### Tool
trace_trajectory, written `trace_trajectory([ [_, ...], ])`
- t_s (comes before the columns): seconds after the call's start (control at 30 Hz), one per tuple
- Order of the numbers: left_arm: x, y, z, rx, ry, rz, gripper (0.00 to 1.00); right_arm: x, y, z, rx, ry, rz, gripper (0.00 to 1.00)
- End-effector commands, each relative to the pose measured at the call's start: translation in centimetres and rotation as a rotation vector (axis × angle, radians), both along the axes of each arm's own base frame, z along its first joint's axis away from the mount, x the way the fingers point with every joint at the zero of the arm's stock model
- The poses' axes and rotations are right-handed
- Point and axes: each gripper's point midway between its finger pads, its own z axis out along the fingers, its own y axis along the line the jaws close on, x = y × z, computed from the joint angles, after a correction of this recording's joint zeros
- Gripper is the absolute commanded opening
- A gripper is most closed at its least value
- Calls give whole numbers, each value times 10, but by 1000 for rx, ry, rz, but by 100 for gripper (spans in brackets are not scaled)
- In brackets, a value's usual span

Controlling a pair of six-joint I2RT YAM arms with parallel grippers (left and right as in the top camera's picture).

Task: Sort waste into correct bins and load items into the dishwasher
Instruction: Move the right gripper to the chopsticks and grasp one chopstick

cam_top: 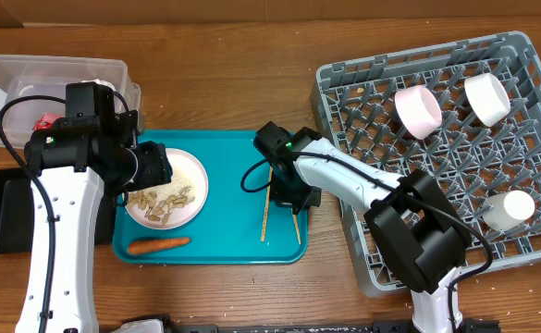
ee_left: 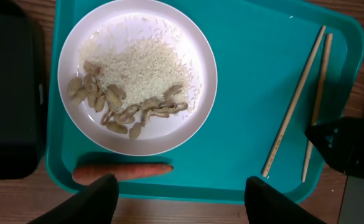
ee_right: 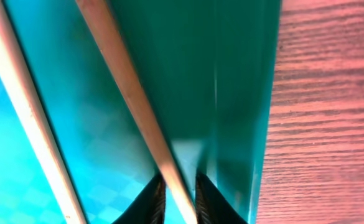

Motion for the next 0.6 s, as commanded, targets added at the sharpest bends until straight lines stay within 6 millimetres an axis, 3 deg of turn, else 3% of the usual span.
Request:
trace_trajectory([
  [0.0,0,-1,-2,5,8,-5,67,-14,-13,-19,-49,54,44,15],
  [0.1,0,-2,-2,5,8,-5,68,-14,-13,-19,-49,55,49,7],
  [0.37,0,-2,-2,5,9,-5,67,-12,-18,-14,-68,51,70,4],
  [0.57,0,-2,-2,5,9,-5,67,9,-12,29,-50,-52,127,4],
])
